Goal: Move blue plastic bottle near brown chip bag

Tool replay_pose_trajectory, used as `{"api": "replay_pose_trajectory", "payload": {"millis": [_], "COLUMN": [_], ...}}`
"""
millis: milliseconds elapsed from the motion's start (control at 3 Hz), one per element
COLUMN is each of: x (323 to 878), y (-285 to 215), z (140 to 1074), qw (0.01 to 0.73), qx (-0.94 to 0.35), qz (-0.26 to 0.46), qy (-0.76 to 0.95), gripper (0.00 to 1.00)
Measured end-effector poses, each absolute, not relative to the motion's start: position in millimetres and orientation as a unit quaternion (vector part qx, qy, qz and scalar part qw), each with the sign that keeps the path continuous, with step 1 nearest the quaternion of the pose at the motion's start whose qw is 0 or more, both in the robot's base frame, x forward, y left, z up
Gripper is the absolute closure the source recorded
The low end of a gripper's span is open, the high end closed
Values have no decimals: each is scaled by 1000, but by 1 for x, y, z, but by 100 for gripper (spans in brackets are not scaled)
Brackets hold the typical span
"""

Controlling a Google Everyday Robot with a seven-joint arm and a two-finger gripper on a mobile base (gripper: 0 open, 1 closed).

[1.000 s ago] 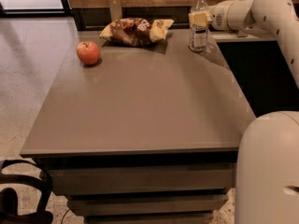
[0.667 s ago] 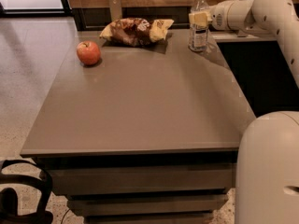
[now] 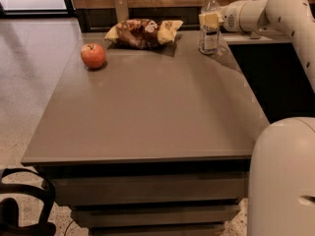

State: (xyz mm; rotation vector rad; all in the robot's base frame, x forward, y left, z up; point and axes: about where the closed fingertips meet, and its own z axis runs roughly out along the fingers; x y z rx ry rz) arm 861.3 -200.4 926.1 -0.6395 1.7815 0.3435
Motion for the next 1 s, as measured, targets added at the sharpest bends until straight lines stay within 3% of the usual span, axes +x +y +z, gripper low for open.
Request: {"api": "replay_pose_trajectory", "payload": {"millis": [1000], "x": [861], "y": [-200], "z": [927], "qw": [572], "qx": [-273], "qz": [146], "qy": [759], "gripper": [100]}}
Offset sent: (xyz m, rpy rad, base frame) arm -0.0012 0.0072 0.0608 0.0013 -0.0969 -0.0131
